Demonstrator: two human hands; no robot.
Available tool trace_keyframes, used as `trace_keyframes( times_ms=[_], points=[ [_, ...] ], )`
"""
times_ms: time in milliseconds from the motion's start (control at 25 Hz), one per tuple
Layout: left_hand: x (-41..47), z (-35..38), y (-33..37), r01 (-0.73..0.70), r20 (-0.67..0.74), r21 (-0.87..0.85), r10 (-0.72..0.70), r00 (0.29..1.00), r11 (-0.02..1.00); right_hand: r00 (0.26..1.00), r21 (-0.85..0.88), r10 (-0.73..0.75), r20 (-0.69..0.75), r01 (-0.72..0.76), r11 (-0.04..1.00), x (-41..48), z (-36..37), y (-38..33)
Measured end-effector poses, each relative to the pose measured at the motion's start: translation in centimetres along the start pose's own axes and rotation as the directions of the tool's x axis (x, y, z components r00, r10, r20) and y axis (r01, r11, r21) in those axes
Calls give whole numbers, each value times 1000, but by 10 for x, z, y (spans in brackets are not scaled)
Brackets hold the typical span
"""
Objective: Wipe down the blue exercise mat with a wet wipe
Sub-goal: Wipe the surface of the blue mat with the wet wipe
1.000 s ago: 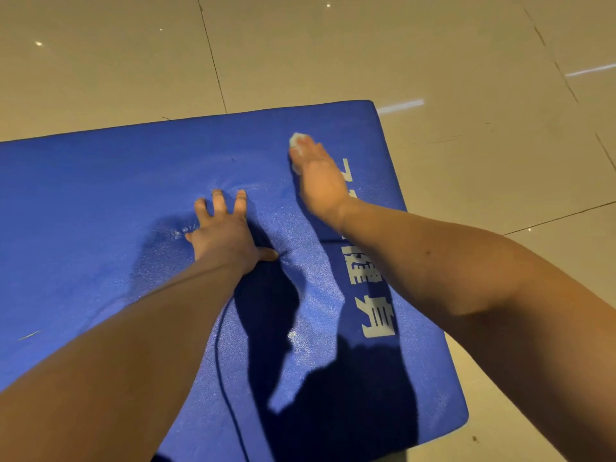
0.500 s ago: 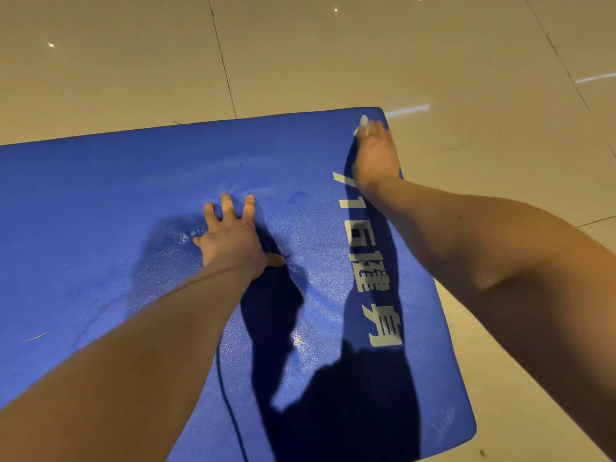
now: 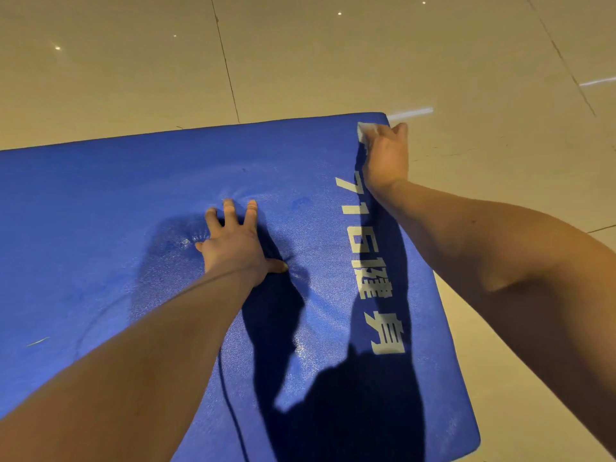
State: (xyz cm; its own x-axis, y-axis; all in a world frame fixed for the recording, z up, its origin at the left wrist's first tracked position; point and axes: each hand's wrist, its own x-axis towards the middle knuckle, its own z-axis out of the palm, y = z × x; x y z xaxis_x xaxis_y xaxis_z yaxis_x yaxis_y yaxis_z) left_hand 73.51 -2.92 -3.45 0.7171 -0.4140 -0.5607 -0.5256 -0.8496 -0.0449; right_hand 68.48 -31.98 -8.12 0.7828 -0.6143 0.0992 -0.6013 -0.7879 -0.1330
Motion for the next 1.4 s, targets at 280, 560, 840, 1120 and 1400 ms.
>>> trace_keyframes(
  times_ms=[280, 560, 840, 1120, 1400],
  points=[
    [-1, 0, 1, 9, -9, -14, -9, 1000, 1000, 994, 277, 101, 29, -105, 955, 5, -14, -14],
    [0, 0, 0, 5, -3, -15, -5, 1000, 1000, 996, 380, 85, 7, -81, 921, -1, -3, -28],
    [1, -1, 1, 4, 0, -15, -4, 1000, 1000, 987, 537, 134, 84, -158, 829, 2, -11, -34],
    [1, -1, 0, 5, -1, -10, -5, 1000, 1000, 971, 559, 124, 205, -220, 799, 12, 2, -44],
    [1, 0, 1, 12, -16, -11, -12, 1000, 1000, 985, 167, 89, 145, -113, 979, 29, -9, -4]
  ],
)
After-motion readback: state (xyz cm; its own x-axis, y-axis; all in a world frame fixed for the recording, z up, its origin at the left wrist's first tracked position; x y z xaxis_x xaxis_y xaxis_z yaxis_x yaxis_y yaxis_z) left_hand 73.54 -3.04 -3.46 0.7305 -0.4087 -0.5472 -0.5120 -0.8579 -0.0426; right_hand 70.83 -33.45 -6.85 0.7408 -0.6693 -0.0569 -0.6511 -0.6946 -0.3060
